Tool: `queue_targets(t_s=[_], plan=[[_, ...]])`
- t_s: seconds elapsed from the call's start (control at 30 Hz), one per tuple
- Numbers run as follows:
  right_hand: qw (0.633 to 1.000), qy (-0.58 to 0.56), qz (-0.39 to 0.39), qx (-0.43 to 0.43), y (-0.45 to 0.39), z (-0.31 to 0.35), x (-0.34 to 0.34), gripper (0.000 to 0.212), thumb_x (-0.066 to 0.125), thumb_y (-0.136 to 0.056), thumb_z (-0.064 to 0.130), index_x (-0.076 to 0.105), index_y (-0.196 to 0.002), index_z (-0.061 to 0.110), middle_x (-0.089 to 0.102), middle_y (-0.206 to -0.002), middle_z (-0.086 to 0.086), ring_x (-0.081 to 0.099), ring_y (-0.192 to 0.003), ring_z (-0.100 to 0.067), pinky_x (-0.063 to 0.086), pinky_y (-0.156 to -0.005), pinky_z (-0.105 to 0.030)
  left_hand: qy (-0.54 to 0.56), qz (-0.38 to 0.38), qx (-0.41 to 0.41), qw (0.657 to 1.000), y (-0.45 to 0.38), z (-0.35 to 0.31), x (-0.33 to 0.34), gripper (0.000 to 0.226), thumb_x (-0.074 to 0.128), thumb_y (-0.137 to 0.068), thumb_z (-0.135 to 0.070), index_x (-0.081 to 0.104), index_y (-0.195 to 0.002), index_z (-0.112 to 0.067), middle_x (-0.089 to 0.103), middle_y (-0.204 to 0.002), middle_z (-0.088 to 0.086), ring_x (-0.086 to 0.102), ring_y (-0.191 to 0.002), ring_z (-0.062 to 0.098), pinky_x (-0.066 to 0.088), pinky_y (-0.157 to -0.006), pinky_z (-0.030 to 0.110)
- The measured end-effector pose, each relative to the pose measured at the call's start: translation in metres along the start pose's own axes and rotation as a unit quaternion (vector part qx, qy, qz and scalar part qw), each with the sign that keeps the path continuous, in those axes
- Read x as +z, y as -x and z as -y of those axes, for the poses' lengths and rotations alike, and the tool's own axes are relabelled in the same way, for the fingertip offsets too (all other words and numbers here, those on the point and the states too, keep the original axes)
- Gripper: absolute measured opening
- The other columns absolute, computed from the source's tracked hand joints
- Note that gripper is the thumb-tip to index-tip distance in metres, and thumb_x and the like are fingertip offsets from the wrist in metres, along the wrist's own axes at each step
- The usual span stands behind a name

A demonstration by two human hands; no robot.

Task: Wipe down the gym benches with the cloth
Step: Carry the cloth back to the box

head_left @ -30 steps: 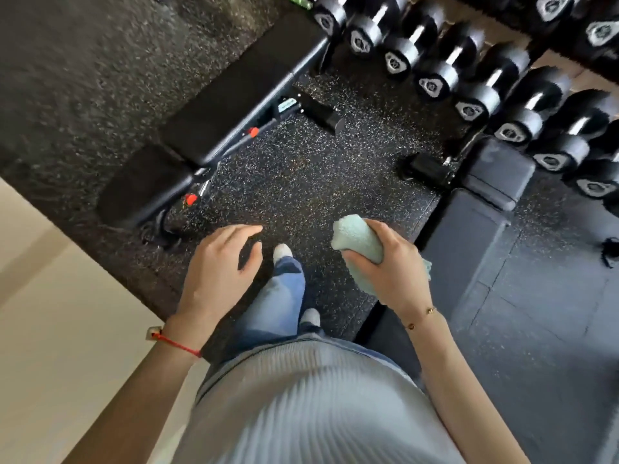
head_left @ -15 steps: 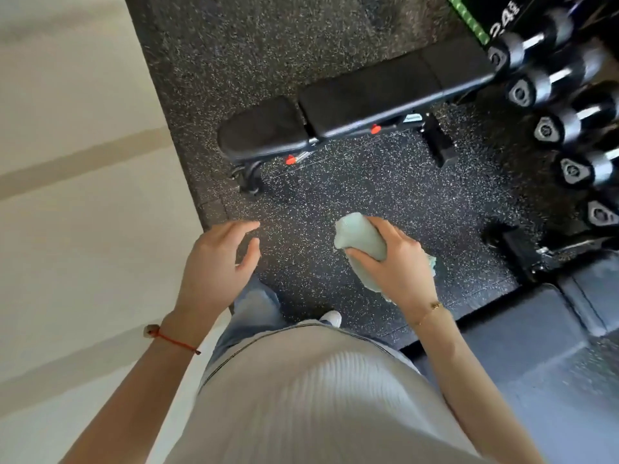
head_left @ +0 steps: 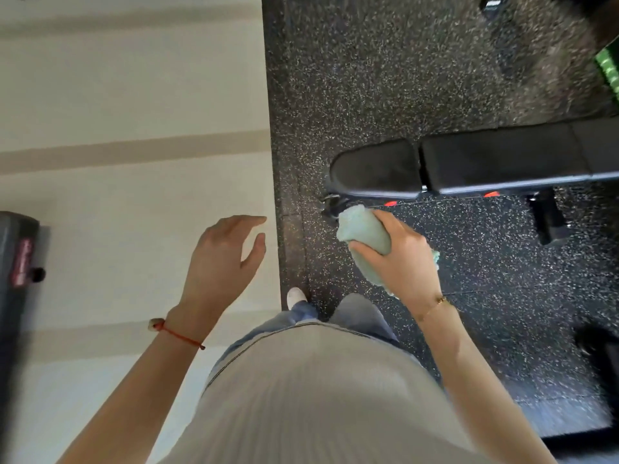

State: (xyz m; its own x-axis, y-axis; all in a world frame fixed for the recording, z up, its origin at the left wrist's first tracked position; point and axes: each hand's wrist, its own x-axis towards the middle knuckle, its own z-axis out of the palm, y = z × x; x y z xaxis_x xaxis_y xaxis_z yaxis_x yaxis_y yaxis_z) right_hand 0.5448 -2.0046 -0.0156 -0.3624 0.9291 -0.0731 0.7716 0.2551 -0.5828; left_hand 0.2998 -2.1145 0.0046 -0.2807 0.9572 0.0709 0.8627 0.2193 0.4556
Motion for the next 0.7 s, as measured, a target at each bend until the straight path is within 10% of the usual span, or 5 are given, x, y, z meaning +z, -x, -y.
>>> queue_targets(t_s=[0.7], plan=[[0.999, -0.016, 0.029, -0.020, -0.359, 0.076, 0.031, 0.055, 0.071, -0.082, 0.046, 0.055, -0.131, 0.027, 0.065, -0.122, 0.007, 0.062, -0.106, -0.016, 0.050, -0.085, -0.030, 0.003, -0.019, -0.048, 0.999, -0.335, 0.118, -0.026, 0.027, 0.058, -0.095, -0.018, 0.065, -0.120, -0.012, 0.069, -0.114, 0.004, 0.063, -0.103, 0.026, 0.048, -0.087, 0.036]])
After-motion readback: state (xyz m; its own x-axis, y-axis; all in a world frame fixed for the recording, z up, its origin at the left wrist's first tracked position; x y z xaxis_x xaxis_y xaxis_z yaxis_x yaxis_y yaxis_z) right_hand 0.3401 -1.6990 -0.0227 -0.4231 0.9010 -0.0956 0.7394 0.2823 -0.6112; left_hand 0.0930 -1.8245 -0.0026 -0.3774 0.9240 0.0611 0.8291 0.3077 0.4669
